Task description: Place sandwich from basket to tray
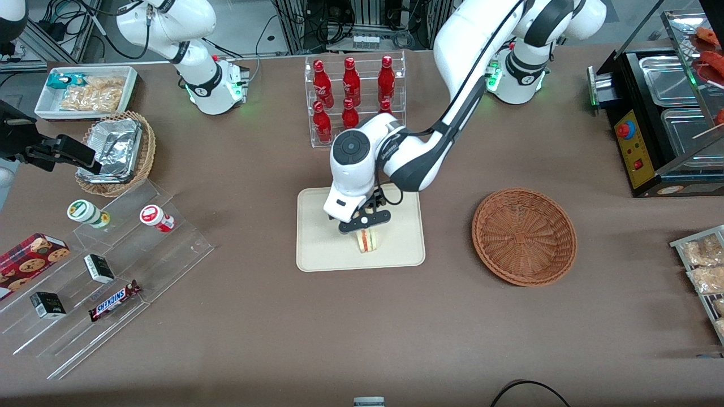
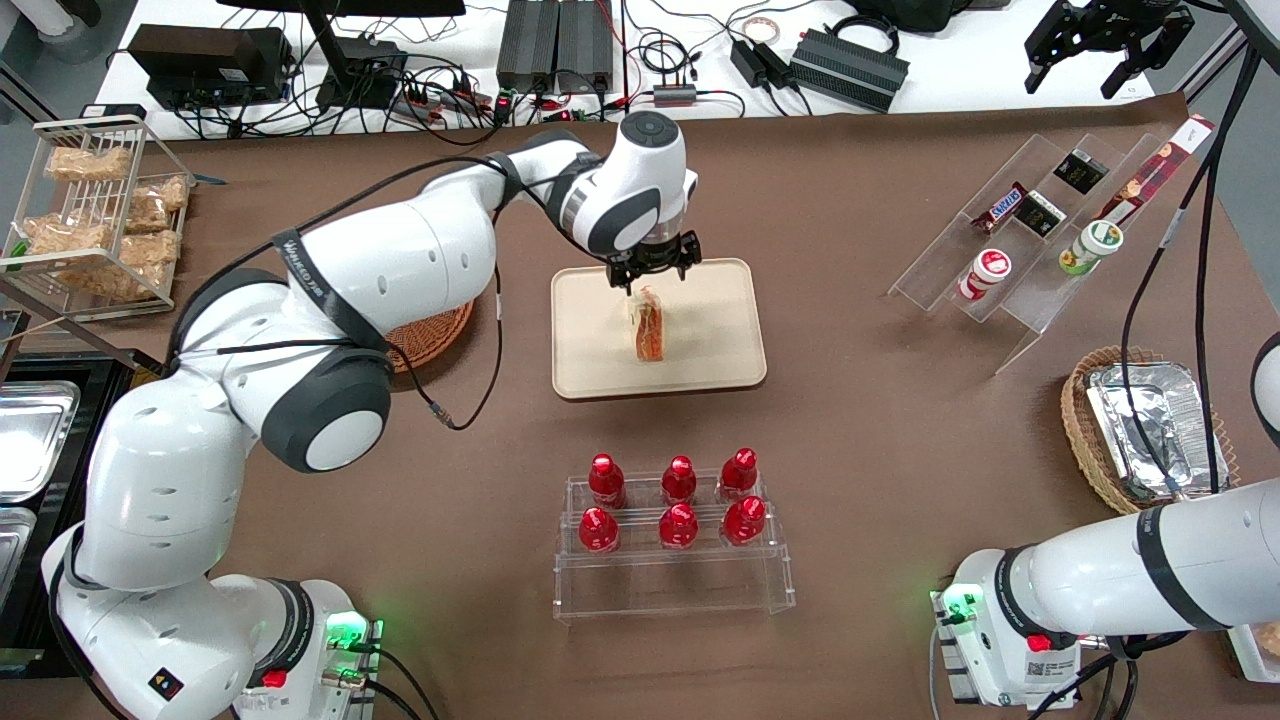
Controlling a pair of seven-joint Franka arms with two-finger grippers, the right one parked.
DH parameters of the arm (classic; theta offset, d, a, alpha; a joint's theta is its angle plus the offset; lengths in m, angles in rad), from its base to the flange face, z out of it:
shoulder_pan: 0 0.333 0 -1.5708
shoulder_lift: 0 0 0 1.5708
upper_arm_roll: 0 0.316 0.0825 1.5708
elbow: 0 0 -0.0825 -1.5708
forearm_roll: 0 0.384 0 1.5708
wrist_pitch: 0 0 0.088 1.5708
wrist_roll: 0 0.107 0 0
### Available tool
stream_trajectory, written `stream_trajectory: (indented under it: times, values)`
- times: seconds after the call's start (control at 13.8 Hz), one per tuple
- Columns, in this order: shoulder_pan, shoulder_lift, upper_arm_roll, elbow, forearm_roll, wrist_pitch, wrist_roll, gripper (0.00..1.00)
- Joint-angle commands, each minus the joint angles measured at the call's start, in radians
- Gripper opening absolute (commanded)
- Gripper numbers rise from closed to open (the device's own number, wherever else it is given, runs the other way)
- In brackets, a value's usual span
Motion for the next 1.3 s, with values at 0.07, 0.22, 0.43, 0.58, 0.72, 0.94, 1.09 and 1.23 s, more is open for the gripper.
stream_trajectory:
  times: [0.07,0.22,0.43,0.58,0.72,0.94,1.09,1.23]
  values:
    - [0.025,-0.089,0.003,-0.027,-0.008,-0.108,0.005,1.00]
    - [0.066,-0.124,0.011,-0.027,-0.012,-0.184,0.015,1.00]
    - [0.137,-0.166,0.014,-0.030,-0.060,-0.282,0.032,1.00]
    - [0.190,-0.191,0.014,-0.037,-0.057,-0.332,0.074,1.00]
    - [0.244,-0.224,0.014,-0.055,-0.067,-0.370,0.166,1.00]
    - [0.319,-0.302,0.012,-0.127,-0.069,-0.378,0.266,1.00]
    - [0.381,-0.350,0.014,-0.176,-0.069,-0.390,0.372,1.00]
    - [0.421,-0.375,0.014,-0.190,-0.069,-0.431,0.427,1.00]
